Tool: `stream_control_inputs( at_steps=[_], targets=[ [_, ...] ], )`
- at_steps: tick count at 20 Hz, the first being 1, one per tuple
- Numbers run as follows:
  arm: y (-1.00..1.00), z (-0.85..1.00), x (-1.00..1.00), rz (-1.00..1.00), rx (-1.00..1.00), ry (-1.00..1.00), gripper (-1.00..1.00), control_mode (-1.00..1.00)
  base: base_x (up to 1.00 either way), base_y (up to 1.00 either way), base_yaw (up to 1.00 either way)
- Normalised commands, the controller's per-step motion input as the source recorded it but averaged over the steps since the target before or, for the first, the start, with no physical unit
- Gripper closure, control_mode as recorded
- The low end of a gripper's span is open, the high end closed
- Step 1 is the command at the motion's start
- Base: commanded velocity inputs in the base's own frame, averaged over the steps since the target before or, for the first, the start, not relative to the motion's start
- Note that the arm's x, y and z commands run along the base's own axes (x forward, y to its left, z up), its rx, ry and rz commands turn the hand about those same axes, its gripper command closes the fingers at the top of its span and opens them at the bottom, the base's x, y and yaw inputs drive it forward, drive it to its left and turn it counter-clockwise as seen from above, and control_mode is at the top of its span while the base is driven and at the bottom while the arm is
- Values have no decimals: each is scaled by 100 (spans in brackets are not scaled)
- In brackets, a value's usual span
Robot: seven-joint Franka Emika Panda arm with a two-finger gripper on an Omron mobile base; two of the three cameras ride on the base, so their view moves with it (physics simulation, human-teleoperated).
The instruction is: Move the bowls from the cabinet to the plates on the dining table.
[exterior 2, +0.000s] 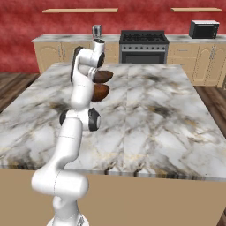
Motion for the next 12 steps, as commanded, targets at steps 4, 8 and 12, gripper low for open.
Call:
stream_control_inputs(
  at_steps=[4,8,12],
  targets=[
    [-35,23,-100,-14,0,-2,-100,-100,0,0,0],
    [-39,5,-100,-16,0,0,-100,-100,0,0,0],
    [-31,0,-100,-19,0,0,-100,-100,0,0,0]
  ],
)
